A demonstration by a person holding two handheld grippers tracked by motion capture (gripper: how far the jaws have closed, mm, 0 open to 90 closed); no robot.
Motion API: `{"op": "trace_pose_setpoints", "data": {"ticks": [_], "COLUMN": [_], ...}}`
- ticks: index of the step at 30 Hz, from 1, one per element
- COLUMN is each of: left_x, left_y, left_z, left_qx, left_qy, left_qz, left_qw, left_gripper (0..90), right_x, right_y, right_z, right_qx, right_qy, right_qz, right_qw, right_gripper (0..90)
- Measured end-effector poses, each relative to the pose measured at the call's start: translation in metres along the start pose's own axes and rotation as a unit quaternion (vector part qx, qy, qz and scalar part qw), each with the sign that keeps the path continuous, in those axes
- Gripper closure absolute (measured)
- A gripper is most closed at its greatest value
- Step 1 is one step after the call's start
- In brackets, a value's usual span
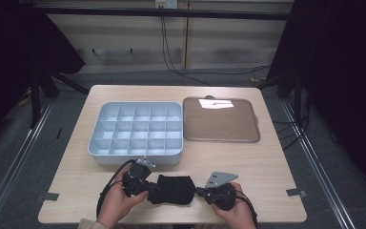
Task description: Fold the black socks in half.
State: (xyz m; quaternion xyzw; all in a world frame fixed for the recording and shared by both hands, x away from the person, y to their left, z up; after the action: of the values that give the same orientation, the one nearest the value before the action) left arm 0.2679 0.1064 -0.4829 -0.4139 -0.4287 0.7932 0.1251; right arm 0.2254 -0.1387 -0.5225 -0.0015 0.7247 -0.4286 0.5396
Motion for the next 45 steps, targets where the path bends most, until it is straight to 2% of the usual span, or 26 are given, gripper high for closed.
{"op": "trace_pose_setpoints", "data": {"ticks": [4,10,20,26,45], "left_x": [-0.003,-0.005,-0.012,-0.019,-0.029], "left_y": [-0.002,-0.002,-0.005,-0.007,-0.005], "left_z": [0.001,0.003,0.008,0.012,0.020], "left_qx": [0.001,0.003,0.004,0.008,0.016], "left_qy": [0.008,0.004,0.009,0.020,0.027], "left_qz": [-0.003,-0.002,0.000,0.002,0.000], "left_qw": [1.0000,1.0000,1.0000,0.9998,0.9995], "left_gripper": [80.8,81.0,81.0,81.3,82.4], "right_x": [0.000,0.000,-0.001,-0.001,-0.001], "right_y": [0.000,-0.001,0.000,0.000,0.001], "right_z": [0.000,0.000,0.000,0.000,-0.002], "right_qx": [0.001,0.001,0.002,0.003,0.000], "right_qy": [-0.002,-0.002,-0.004,-0.005,-0.006], "right_qz": [-0.001,-0.003,-0.002,-0.001,-0.002], "right_qw": [1.0000,1.0000,1.0000,1.0000,1.0000], "right_gripper": [90.0,90.0,90.0,90.0,90.0]}}
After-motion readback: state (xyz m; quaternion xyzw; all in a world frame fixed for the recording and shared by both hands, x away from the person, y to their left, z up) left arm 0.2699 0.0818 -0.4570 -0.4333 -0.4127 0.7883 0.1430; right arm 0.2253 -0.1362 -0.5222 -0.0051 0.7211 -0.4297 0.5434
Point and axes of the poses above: each handheld gripper's, and its own axes: y roughly forward along the jaws, x roughly out of its underside, z roughly to its right, the point moved 3 cm from there along y, roughly forward along the jaws, and after that the axes turned 5 degrees about z, right-handed, at the moved point
